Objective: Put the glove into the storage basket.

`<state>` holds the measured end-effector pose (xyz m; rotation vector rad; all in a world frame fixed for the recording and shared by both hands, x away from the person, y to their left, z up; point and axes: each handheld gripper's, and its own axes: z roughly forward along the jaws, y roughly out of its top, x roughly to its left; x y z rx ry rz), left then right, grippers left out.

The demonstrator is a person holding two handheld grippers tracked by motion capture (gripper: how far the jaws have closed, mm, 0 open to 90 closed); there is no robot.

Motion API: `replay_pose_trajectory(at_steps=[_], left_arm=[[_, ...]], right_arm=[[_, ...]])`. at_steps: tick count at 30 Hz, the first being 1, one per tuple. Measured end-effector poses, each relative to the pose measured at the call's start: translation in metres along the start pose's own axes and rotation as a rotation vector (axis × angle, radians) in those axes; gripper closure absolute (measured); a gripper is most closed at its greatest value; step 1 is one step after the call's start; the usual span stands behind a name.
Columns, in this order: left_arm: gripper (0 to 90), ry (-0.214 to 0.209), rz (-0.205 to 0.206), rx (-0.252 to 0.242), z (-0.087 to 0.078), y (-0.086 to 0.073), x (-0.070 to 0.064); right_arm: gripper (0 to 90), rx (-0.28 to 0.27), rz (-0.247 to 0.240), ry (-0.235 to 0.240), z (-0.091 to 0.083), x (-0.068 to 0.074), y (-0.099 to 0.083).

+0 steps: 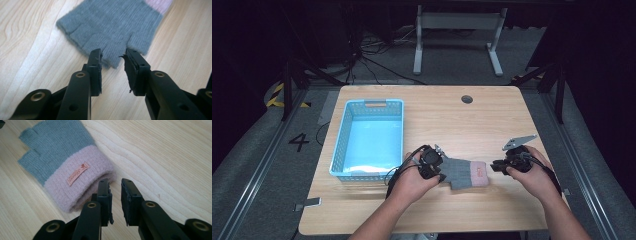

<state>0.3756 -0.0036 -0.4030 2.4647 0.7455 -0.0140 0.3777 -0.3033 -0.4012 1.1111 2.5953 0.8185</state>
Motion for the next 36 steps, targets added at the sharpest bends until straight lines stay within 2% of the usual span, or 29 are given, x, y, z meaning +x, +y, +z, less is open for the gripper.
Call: replay_pose_trajectory(at_steps=[10,15,18,20,23,25,28,31,34,36], left_arm=[[59.6,-0.018,0.043,-0.023,-0.006,0.016,-0.011],[56.3,-0.023,0.039,-0.029,-0.001,0.024,-0.014],[55.4,-0.024,0.046,-0.031,0.003,0.028,-0.014],[54.4,-0.035,0.033,-0.042,0.006,0.03,-0.013],[52.3,-0.024,0.036,-0.019,0.014,0.034,-0.011],[50.8,-0.03,0.036,-0.022,0.02,0.036,-0.009],[46.7,-0.033,0.054,-0.038,0.027,0.039,-0.007],[44.9,-0.035,0.051,-0.038,0.032,0.041,-0.005],[41.9,-0.02,0.065,-0.039,0.038,0.043,-0.005],[40.3,-0.027,0.072,-0.033,0.042,0.043,-0.006]], right_arm=[[74.3,-0.012,0.027,0.009,-0.012,-0.002,-0.005],[72.0,-0.019,0.052,0.021,-0.017,-0.006,-0.01],[71.5,-0.022,0.059,0.023,-0.019,-0.008,-0.011],[71.4,-0.031,0.064,0.021,-0.021,-0.008,-0.012],[72.1,-0.046,0.063,0.018,-0.024,-0.008,-0.012],[72.1,-0.052,0.065,0.023,-0.025,-0.009,-0.012],[71.6,-0.05,0.072,0.028,-0.024,-0.01,-0.012],[71.1,-0.05,0.07,0.028,-0.024,-0.011,-0.012],[70.7,-0.058,0.073,0.034,-0.024,-0.011,-0.012],[70.4,-0.057,0.072,0.039,-0.024,-0.01,-0.012]])
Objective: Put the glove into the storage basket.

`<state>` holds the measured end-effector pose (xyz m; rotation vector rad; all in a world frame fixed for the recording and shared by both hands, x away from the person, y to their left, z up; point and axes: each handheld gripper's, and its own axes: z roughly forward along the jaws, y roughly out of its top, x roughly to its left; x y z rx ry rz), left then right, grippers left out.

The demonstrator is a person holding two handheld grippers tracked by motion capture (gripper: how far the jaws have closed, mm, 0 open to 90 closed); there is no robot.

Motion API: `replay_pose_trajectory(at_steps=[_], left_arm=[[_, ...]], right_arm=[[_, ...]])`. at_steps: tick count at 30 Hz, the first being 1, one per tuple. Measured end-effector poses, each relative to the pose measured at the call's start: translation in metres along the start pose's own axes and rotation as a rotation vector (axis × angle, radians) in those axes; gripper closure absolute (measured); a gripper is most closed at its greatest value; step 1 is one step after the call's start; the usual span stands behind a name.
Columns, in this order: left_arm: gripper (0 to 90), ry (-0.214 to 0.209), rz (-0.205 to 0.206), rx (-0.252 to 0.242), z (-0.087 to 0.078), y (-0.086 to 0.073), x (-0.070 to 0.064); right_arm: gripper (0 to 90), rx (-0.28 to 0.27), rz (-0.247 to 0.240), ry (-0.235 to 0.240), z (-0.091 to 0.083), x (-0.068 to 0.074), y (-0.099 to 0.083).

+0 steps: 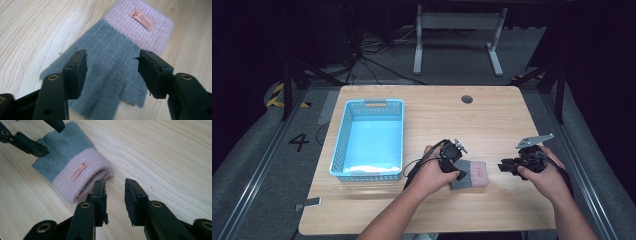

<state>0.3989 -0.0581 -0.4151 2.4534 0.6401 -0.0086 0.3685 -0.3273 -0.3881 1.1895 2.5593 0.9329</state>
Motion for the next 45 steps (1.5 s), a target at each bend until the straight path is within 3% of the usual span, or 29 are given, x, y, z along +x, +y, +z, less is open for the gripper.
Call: replay_pose_trajectory(at_steps=[1,4,14,22,29,33,38,45], left_arm=[[40.4,-0.009,-0.018,0.014,0.002,0.0,-0.001],[39.8,0.007,0.002,0.032,0.009,0.001,-0.002],[33.2,0.031,-0.016,0.063,0.022,0.002,0.002],[30.5,0.088,0.031,0.092,0.029,0.004,-0.004],[32.7,0.117,0.032,0.129,0.031,0.008,-0.008],[35.5,0.114,0.03,0.125,0.031,0.007,-0.007],[43.2,0.123,0.055,0.124,0.03,0.008,-0.008],[63.3,0.123,0.062,0.107,0.029,0.007,-0.006]], right_arm=[[70.1,0.001,-0.001,0.004,0.0,0.0,0.0],[69.6,-0.001,-0.005,0.017,0.001,0.001,0.0],[68.6,-0.009,-0.012,0.046,0.0,0.002,0.0],[68.2,-0.012,-0.014,0.062,0.0,0.003,0.001],[68.0,-0.007,-0.018,0.068,0.003,0.005,0.001],[67.9,-0.007,-0.019,0.07,0.003,0.006,0.001],[67.8,-0.009,-0.027,0.068,0.003,0.008,0.002],[67.9,-0.012,-0.03,0.066,0.003,0.008,0.002]])
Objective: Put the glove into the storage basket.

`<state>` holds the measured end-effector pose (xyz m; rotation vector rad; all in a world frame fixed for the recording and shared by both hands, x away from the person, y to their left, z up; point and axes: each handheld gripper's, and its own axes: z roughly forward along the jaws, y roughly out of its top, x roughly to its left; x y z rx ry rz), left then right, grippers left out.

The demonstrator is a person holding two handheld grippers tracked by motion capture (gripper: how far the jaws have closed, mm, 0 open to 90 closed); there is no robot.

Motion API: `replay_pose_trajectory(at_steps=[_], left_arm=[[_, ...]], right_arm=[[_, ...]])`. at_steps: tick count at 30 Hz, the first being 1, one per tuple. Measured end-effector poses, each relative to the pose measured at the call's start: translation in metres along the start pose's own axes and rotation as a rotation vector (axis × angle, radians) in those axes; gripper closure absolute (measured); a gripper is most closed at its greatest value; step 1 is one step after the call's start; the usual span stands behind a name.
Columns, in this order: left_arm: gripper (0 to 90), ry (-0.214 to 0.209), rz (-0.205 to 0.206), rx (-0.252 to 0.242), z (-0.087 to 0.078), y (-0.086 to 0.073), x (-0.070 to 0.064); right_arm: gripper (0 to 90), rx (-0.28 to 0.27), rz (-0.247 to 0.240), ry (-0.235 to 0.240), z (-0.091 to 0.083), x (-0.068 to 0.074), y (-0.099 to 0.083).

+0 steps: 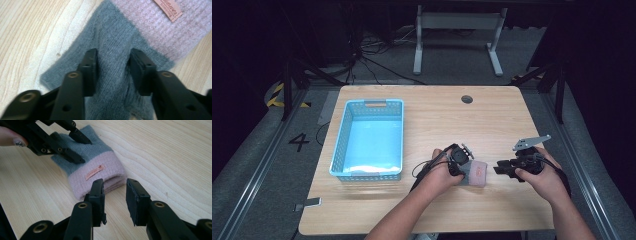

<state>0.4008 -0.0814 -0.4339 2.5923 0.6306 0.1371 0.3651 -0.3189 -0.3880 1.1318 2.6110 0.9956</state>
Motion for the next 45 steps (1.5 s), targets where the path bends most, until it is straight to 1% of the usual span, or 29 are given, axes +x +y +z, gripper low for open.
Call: replay_pose_trajectory(at_steps=[4,8,10,13,14,15,17,18,20,22,23,30,35,39,41,45], left_arm=[[69.1,0.006,0.004,-0.014,-0.001,-0.001,0.0],[72.1,0.028,0.012,-0.01,-0.003,0.0,-0.004],[73.4,0.021,0.012,-0.016,-0.005,0.0,-0.003],[75.1,-0.016,-0.004,-0.034,-0.01,0.0,-0.001],[75.5,-0.022,-0.009,-0.042,-0.012,0.0,-0.001],[75.7,-0.026,-0.013,-0.044,-0.013,0.0,-0.001],[76.1,-0.029,-0.007,-0.043,-0.017,0.0,-0.001],[76.3,-0.031,-0.012,-0.05,-0.019,0.0,-0.002],[76.5,-0.031,-0.004,-0.058,-0.023,0.001,-0.002],[76.6,-0.041,-0.006,-0.065,-0.028,0.001,-0.002],[76.7,-0.039,-0.005,-0.074,-0.03,0.001,-0.002],[77.1,-0.038,-0.006,-0.087,-0.045,0.0,0.0],[77.2,-0.038,-0.019,-0.115,-0.058,-0.003,0.004],[77.2,-0.025,-0.031,-0.12,-0.066,-0.006,0.008],[77.2,-0.022,-0.045,-0.132,-0.071,-0.008,0.01],[77.3,-0.017,-0.061,-0.148,-0.082,-0.012,0.014]], right_arm=[[68.0,-0.005,0.0,-0.003,-0.002,-0.002,-0.001],[68.1,-0.012,0.005,-0.004,-0.003,-0.003,-0.001],[68.2,-0.013,0.003,-0.006,-0.004,-0.004,-0.001],[68.2,-0.017,0.009,-0.008,-0.006,-0.006,-0.002],[68.2,-0.02,0.012,-0.011,-0.007,-0.006,-0.002],[68.2,-0.021,0.013,-0.009,-0.007,-0.006,-0.002],[68.2,-0.022,0.013,-0.01,-0.008,-0.007,-0.002],[68.2,-0.025,0.014,-0.01,-0.008,-0.007,-0.002],[68.2,-0.028,0.013,-0.009,-0.009,-0.007,-0.003],[68.2,-0.029,0.016,-0.01,-0.009,-0.008,-0.003],[68.2,-0.029,0.017,-0.01,-0.01,-0.008,-0.003],[68.2,-0.033,0.021,-0.009,-0.01,-0.009,-0.002],[68.2,-0.037,0.019,-0.006,-0.01,-0.01,-0.001],[68.2,-0.036,0.015,-0.002,-0.009,-0.01,0.003],[68.1,-0.037,0.01,-0.002,-0.007,-0.01,0.005],[68.1,-0.038,0.0,0.007,-0.005,-0.01,0.009]])
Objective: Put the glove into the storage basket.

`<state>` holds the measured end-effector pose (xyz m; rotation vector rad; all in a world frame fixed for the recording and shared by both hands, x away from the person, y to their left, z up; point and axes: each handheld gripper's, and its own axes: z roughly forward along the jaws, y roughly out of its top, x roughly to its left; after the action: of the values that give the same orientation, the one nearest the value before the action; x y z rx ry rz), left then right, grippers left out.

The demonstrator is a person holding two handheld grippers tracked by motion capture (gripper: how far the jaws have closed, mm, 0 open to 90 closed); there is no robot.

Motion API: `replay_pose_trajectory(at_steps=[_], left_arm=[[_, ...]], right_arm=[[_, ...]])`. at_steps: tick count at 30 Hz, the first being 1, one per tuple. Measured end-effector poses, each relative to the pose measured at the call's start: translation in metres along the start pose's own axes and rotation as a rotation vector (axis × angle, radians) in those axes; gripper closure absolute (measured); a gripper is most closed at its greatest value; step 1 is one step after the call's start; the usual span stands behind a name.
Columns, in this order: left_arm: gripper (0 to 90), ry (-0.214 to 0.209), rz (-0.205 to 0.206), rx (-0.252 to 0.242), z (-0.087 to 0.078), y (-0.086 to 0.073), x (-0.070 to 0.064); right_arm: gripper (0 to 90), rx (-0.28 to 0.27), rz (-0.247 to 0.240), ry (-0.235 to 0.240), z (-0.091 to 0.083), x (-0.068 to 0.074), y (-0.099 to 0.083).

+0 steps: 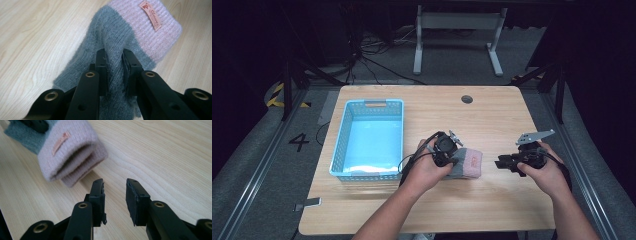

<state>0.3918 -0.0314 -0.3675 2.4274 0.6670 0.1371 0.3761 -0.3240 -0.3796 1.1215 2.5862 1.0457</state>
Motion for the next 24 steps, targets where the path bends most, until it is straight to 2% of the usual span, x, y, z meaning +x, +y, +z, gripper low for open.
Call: replay_pose_trajectory(at_steps=[12,17,24], left_arm=[[77.4,0.037,-0.014,-0.032,-0.035,-0.006,0.014],[77.4,0.049,-0.027,-0.045,-0.049,-0.009,0.021],[77.6,0.081,-0.019,-0.044,-0.067,-0.014,0.03]], right_arm=[[68.1,0.002,-0.021,0.017,0.006,0.001,0.009],[68.0,0.0,-0.018,0.014,0.006,0.001,0.009],[67.9,0.005,-0.011,0.009,0.005,0.0,0.006]])
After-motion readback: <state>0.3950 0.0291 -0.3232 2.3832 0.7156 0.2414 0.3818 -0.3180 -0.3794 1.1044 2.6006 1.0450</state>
